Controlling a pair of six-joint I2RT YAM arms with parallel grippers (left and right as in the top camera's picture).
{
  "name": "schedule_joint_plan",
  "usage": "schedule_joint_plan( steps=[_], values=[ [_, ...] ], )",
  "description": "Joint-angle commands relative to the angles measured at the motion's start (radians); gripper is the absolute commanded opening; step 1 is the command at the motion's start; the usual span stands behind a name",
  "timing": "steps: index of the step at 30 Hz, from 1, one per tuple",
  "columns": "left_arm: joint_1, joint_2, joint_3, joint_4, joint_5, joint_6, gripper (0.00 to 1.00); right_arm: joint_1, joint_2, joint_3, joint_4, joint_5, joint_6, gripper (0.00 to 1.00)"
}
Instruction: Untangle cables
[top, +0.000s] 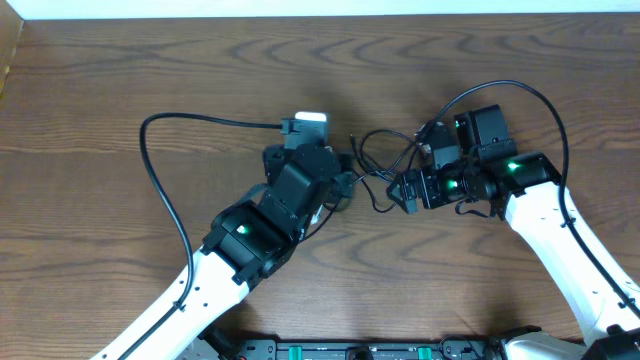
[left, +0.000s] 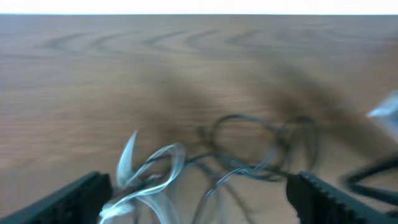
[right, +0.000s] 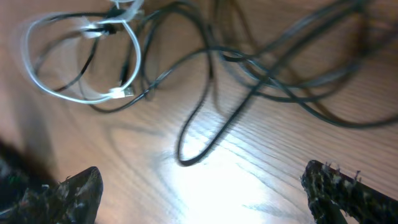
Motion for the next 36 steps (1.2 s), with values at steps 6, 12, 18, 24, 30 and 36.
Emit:
schedule_joint_plan(
  steps=[6,12,18,24,30,36],
  values=[
    [0.006,-0.013,0.002,-0.061,0.308,0.094,0.98,0.02,-0.003,0.013,-0.081,-0.109,-0.254,0.99],
    [0.134,-0.109,0.004,-0.211,0.027,-0.134,0.99,0.148,-0.003,0.013,-0.045,-0.089,-0.311,0.99],
    [0.333,-0.267,0.004,-0.337,0.025,-0.198,0.94,0.275,0.003,0.013,0.081,0.08,-0.311,0.99],
    [0.457,-0.363,0.004,-0.506,0.021,-0.197,0.93,0.33,0.097,0.013,0.257,0.081,-0.31,0.99],
    [0.483,-0.37,0.004,-0.605,0.022,-0.197,0.94,0.362,0.253,0.013,0.408,0.066,-0.31,0.99],
    [0.483,-0.365,0.004,-0.619,0.048,-0.196,0.94,0.419,0.339,0.013,0.501,0.066,-0.311,0.96]
  ],
)
